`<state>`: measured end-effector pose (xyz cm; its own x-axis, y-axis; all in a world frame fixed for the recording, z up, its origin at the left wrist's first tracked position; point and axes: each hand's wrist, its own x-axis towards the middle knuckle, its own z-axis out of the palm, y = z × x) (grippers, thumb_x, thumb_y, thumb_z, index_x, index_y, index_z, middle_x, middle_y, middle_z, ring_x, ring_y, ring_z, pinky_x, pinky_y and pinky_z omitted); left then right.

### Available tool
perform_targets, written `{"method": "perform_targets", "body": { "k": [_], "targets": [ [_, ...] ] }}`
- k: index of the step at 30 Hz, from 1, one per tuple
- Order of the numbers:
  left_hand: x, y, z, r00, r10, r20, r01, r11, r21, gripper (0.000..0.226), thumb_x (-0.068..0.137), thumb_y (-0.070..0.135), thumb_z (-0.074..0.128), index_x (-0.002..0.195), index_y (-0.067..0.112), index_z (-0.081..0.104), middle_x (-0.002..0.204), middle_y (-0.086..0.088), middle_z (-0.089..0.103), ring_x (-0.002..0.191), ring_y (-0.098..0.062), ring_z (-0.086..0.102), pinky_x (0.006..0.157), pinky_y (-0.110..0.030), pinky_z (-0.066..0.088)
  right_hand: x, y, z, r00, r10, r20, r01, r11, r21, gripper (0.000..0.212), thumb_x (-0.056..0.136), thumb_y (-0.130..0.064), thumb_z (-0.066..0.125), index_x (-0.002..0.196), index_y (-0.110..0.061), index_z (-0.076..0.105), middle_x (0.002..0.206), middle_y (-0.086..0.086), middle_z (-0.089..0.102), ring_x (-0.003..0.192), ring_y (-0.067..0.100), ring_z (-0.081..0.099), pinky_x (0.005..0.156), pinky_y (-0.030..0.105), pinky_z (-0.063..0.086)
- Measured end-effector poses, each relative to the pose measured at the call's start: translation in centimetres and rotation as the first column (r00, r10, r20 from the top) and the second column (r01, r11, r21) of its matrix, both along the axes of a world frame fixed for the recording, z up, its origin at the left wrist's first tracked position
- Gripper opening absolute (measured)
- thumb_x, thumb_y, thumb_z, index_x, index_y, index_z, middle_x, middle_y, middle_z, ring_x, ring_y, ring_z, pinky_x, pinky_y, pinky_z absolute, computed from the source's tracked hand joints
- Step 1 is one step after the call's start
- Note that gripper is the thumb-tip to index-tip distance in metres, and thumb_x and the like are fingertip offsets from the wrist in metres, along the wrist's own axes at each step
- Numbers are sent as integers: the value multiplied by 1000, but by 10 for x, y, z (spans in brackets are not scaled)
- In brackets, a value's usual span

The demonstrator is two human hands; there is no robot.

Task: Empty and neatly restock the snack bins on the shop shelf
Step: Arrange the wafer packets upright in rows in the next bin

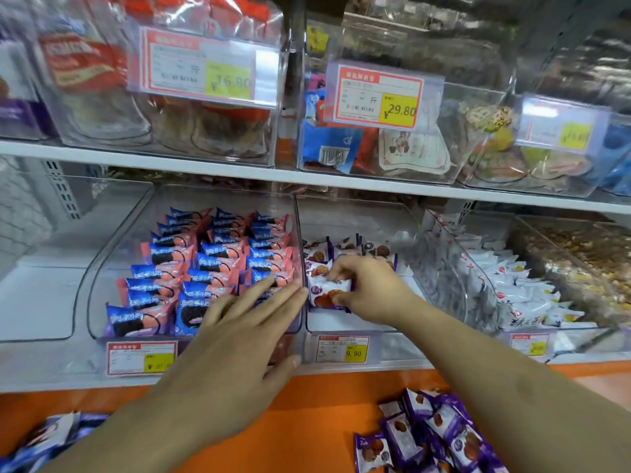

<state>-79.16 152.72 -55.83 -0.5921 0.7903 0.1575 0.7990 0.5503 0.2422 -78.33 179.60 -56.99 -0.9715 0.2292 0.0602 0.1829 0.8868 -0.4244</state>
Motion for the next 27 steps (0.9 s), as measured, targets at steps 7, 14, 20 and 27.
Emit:
{"method": "perform_targets", "body": {
  "k": [7, 14, 20, 27],
  "targets": [
    [-9, -2, -18, 999, -29, -36, 31, 996, 84, 78, 96, 69, 25, 154, 55, -25, 158, 41, -28, 150, 6, -26, 116, -28, -20, -26, 0, -16, 992, 121, -22, -110, 953, 281, 29, 82, -30, 85, 105, -29, 68, 101, -7, 59, 103, 19, 53, 84, 39, 53],
    [-10, 0, -23, 999, -16, -29, 19, 996, 92, 76, 92, 70, 17, 153, 56, -27, 158, 42, -27, 149, 7, -25, 114, -25, -23, -33, 0, -17, 990, 120, -77, -83, 925, 371, 29, 80, -33, 85, 105, -29, 73, 100, -6, 62, 104, 22, 55, 87, 36, 51],
    [-7, -1, -19, 1000, -16, -11, 17, 995, 94, 78, 93, 67, 22, 150, 56, -30, 155, 44, -30, 149, 6, -26, 117, -27, -14, -33, 0, -19, 994, 90, -67, -61, 934, 351, 34, 76, -38, 86, 105, -33, 68, 101, -8, 49, 109, 21, 48, 89, 35, 47],
    [-4, -1, -18, 1000, -8, 4, 7, 992, 122, 74, 103, 61, 31, 154, 56, -23, 158, 41, -25, 150, 3, -20, 120, -30, -5, -28, 4, -22, 996, 82, -31, -70, 955, 289, 40, 77, -32, 85, 111, -29, 65, 112, -1, 56, 116, 25, 48, 98, 42, 48]
  ]
}}
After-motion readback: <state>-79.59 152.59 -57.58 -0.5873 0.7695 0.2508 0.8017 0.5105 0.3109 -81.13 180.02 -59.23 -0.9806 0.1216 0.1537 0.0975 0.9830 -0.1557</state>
